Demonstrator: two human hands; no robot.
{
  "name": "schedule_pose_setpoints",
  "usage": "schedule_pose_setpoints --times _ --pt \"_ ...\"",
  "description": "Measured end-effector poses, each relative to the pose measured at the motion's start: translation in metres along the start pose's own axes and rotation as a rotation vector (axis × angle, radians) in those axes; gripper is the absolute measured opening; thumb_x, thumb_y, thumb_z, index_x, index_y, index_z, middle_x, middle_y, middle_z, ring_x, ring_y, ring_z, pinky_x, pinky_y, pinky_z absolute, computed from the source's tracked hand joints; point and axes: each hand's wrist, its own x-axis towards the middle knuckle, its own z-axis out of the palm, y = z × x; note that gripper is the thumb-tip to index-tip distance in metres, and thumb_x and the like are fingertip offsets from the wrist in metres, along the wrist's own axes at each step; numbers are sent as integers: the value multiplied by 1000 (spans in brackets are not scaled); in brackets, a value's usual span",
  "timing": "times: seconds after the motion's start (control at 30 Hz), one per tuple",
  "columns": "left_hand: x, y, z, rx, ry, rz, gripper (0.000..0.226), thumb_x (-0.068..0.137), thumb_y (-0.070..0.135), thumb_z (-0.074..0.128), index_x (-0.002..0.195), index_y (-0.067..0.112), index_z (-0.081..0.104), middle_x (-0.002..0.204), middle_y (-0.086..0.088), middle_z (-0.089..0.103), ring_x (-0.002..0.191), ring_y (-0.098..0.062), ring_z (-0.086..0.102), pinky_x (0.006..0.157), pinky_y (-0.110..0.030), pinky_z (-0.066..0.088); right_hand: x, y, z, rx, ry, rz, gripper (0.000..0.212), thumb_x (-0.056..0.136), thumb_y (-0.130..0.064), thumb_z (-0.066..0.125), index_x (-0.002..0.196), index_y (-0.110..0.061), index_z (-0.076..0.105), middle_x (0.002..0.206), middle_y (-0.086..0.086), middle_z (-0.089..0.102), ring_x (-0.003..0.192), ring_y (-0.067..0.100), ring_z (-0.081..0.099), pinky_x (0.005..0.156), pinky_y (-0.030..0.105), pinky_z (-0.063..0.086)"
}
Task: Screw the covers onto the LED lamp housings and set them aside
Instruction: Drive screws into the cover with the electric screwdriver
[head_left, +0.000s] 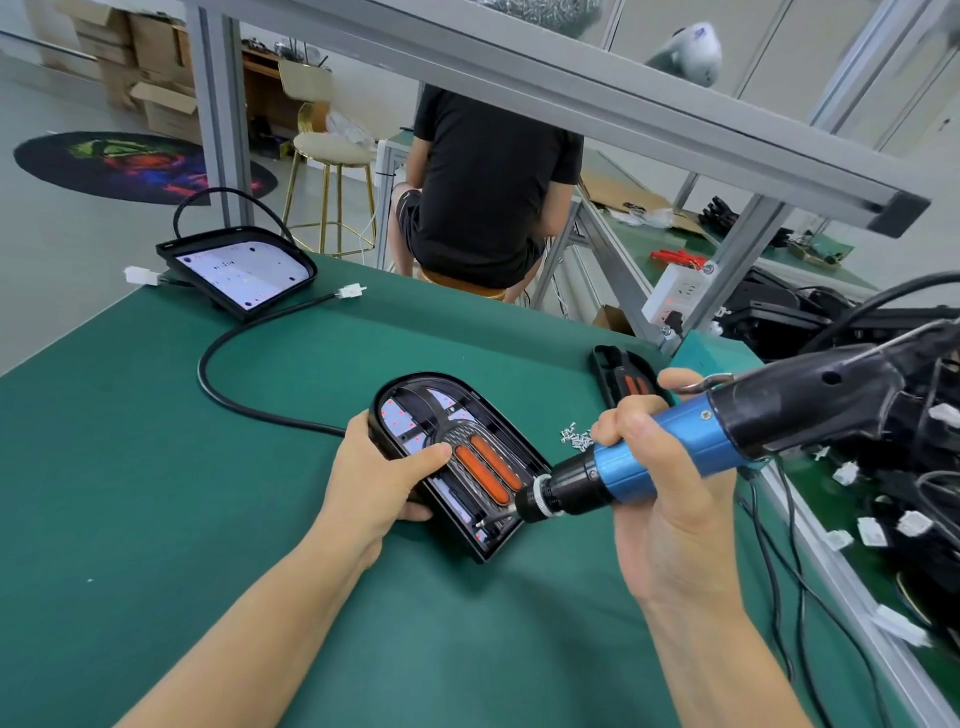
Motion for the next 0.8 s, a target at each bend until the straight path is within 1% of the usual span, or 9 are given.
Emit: schedule_pose_setpoints --times 0.07,0.17,0.27,0.4,0.5,0.53,0.63,0.8 --pt "0 0 0 -4 -4 4 45 72 11 80 104 25 52 95 -1 71 70 -17 69 45 -27 49 0 1 1 1 -2 2 40 74 -7 68 104 -25 49 69 -5 55 71 17 53 73 25 50" --pt "-1 0 1 -4 -8 15 48 71 11 80 104 28 51 97 0 70 73 -18 69 45 -27 49 -1 3 3 0 -17 -2 40 73 -8 69 103 -25 49 69 -4 55 71 17 53 72 25 50" --pt "-1 0 0 2 -9 25 54 70 11 81 110 29 49 96 1 71 78 -21 70 48 -30 51 -2 5 6 -5 -57 1 39 73 -7 70 102 -26 52 70 -2 55 69 17 54 72 24 51" --pt "-2 -1 0 10 -3 28 57 69 10 82 113 27 49 94 0 72 77 -22 71 50 -32 52 -1 6 10 -32 -100 -5 37 70 -15 72 99 -32 57 71 0 56 72 20 52 72 27 49" --pt "-2 -1 -1 4 -3 22 58 70 10 82 114 26 49 95 -2 72 77 -24 70 50 -33 52 -1 7 13 -75 -106 -29 32 68 -19 72 88 -42 63 76 1 53 76 25 47 76 33 46" --pt "-2 -2 -1 3 -2 20 58 70 9 82 115 26 49 95 -2 72 77 -24 70 50 -33 53 -2 7 13 -73 -111 -28 31 68 -18 72 86 -42 62 76 2 53 76 25 47 77 33 45" --pt "-1 -2 -1 -2 4 16 59 69 9 82 115 25 49 95 -2 71 77 -25 70 51 -34 53 -2 7 15 -41 -116 -18 35 69 -15 73 92 -37 59 72 -1 57 72 22 50 74 29 48" --pt "0 -4 -2 -19 4 2 57 70 9 82 115 23 49 96 -3 71 75 -24 69 49 -32 52 -3 6 16 -77 -165 -44 28 69 -12 70 82 -34 58 72 -3 56 71 20 50 73 27 48"
